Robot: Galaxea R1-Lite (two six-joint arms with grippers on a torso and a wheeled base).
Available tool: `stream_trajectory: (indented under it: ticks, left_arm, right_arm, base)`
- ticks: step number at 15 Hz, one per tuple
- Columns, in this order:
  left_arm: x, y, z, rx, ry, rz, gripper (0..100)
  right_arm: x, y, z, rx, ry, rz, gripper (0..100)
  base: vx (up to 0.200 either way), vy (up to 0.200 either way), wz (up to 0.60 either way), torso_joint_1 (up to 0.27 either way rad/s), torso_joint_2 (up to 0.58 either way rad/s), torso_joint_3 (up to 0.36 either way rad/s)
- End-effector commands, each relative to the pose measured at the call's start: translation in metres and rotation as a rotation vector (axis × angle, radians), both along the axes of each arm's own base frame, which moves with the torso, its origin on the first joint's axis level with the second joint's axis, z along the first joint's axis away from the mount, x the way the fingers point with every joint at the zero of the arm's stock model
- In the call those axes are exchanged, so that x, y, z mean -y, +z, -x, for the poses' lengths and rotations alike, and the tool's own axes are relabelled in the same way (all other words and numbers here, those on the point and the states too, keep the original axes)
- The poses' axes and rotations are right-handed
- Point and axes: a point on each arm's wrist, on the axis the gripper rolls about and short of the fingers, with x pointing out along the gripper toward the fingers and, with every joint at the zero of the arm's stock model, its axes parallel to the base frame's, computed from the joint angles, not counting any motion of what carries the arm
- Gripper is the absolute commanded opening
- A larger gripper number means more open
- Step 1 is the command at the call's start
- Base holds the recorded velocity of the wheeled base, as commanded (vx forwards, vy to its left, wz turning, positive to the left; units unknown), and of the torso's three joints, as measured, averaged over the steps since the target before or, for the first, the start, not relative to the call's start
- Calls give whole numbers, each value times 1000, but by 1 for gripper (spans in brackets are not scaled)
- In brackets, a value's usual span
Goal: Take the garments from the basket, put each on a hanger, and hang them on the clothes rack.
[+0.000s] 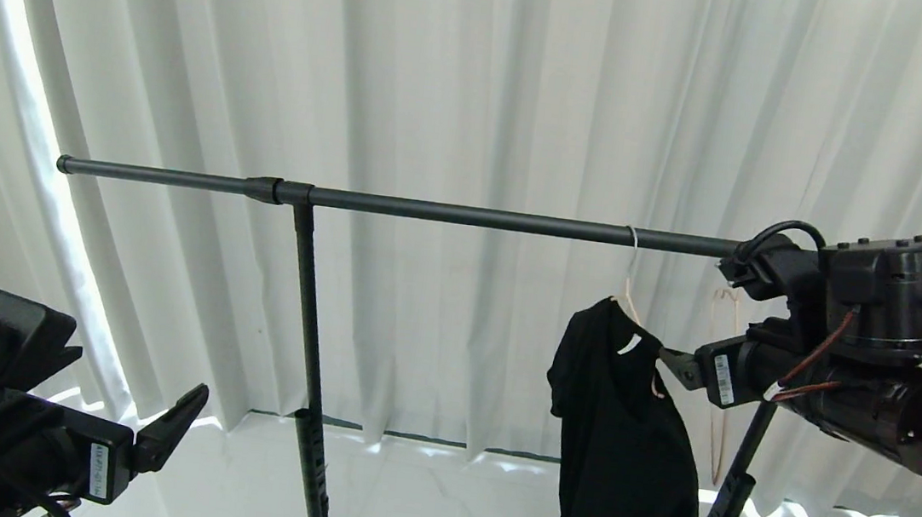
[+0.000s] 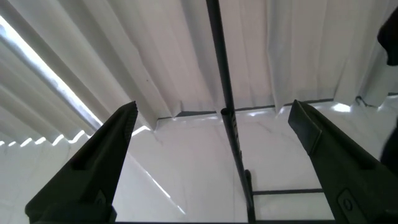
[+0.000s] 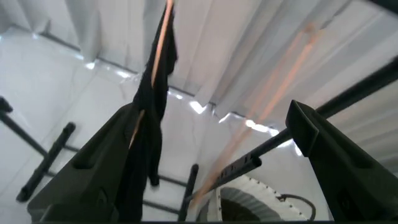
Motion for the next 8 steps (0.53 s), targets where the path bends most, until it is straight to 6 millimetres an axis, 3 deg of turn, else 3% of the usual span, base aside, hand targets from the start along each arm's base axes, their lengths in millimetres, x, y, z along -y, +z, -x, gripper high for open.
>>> stream_trajectory:
  ticks: [1, 6, 8]
  left_arm:
    - [0, -1, 1, 0, 1, -1, 100]
    - [0, -1, 0, -7, 5, -6, 100]
    - [0, -2, 0, -9, 21, -12, 100]
  right_arm:
    - [-7, -16, -8, -62, 45, 10, 100]
    - [-11, -40, -19, -183, 80, 17, 100]
    - [-13, -41, -22, -174, 77, 3, 100]
  base:
    - [0, 0, 0, 0, 0, 0]
    - [0, 0, 0, 0, 0, 0]
    - [0, 0, 0, 0, 0, 0]
